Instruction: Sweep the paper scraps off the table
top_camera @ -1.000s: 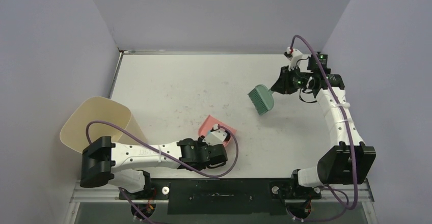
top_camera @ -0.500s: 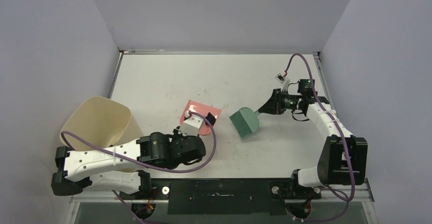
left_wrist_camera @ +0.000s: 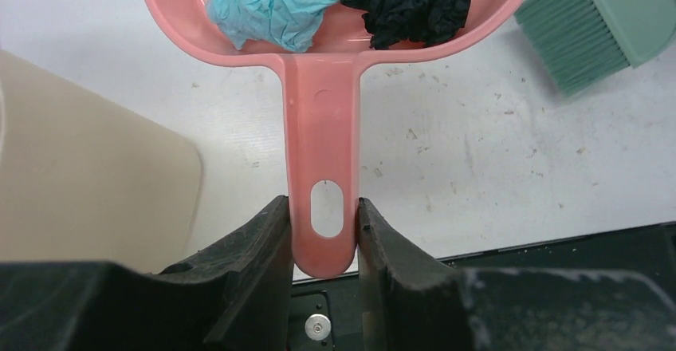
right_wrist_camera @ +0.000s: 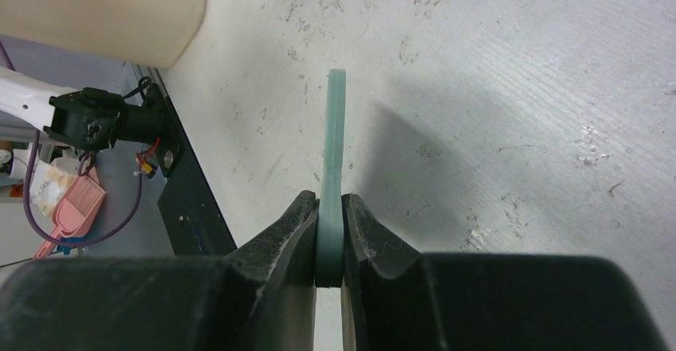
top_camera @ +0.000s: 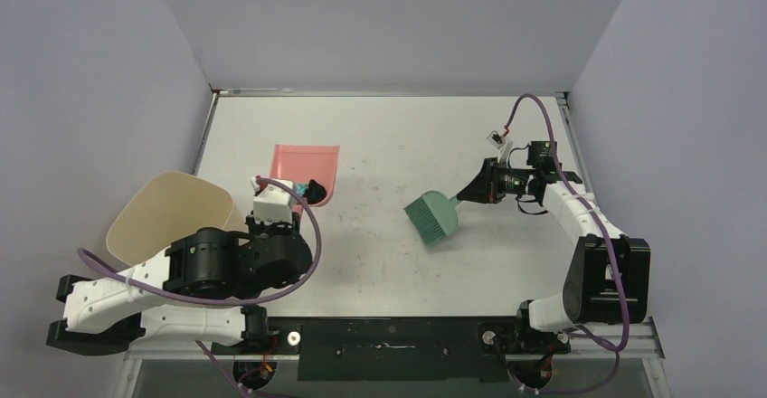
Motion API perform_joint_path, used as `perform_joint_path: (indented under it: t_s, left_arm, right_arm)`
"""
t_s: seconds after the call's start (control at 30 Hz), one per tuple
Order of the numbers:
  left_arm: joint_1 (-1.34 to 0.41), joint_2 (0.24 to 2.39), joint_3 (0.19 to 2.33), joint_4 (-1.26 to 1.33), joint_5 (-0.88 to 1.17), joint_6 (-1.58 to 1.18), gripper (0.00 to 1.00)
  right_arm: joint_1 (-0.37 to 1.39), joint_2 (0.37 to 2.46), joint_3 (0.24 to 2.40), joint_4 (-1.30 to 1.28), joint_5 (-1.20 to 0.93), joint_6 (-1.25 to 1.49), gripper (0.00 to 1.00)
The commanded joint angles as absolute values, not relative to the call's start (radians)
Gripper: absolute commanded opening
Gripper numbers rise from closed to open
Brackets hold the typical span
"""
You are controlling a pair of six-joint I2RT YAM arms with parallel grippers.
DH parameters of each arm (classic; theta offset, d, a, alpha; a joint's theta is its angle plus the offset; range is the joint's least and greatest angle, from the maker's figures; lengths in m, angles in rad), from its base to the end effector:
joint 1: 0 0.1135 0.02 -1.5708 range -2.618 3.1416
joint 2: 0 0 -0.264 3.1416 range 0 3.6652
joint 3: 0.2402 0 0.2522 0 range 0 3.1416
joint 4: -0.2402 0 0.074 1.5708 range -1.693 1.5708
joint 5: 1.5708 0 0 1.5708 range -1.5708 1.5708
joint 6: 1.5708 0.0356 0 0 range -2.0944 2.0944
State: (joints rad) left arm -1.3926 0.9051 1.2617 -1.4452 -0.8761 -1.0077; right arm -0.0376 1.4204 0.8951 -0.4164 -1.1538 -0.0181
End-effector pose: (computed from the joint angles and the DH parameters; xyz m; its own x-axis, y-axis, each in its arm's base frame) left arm 0.0465 -0.1038 0.3771 -0.5632 0.0730 -0.8231 0.1698 0.9851 -0.0288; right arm 0.2755 0.0222 0.2321 -0.7984 0.0227 -0.6017 -0.5369 0.4254 0.7285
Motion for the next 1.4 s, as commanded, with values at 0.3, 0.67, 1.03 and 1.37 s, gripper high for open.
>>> perform_joint_path:
  t_s: [0.3, 0.67, 1.03, 1.37]
  left_arm:
    - [-1.385, 0.599, 1.221, -1.392, -1.139, -1.272, 0.0]
    - [-1.306, 0.382, 1.064, -1.068, -1.205, -1.257, 0.0]
    - [-1.241, 0.168, 0.893, -0.75, -1.183, -1.235, 0.0]
    - [-1.225, 0.12, 0.87, -0.788, -1.175, -1.346, 0.0]
  right_arm:
    - [-0.032, 1.446, 0.912, -0.387, -1.202, -0.068, 0.05]
    - [-0.032, 1.456, 0.915, -0.397, -1.197, -0.076, 0.05]
    - [-0.032, 1.472, 0.922, -0.409, -1.201, -0.087, 0.05]
    - [-0.032, 1.48, 0.925, -0.411, -1.203, -0.088, 0.05]
